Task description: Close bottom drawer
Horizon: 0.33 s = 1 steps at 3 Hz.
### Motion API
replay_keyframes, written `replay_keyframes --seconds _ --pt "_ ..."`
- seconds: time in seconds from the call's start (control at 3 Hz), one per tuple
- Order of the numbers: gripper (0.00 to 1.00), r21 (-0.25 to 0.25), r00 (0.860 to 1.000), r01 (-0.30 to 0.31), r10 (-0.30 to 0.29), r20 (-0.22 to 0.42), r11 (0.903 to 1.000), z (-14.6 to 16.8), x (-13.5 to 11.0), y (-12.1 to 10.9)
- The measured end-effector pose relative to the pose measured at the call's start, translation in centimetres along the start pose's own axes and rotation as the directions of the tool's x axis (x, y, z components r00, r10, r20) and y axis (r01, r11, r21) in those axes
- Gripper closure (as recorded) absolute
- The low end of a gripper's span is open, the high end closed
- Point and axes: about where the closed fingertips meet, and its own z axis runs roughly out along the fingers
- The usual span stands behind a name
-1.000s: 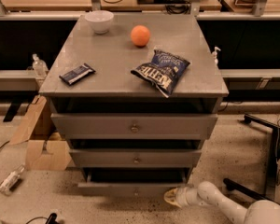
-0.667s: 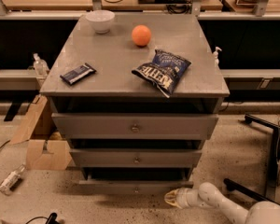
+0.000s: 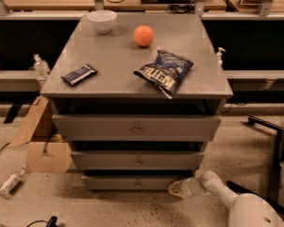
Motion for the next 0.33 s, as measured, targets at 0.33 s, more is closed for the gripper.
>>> replay_keyframes --seconds 0.33 --pt "1.0 0.0 1.0 0.0 0.0 0.0 1.0 -0.21 -0.07 0.73"
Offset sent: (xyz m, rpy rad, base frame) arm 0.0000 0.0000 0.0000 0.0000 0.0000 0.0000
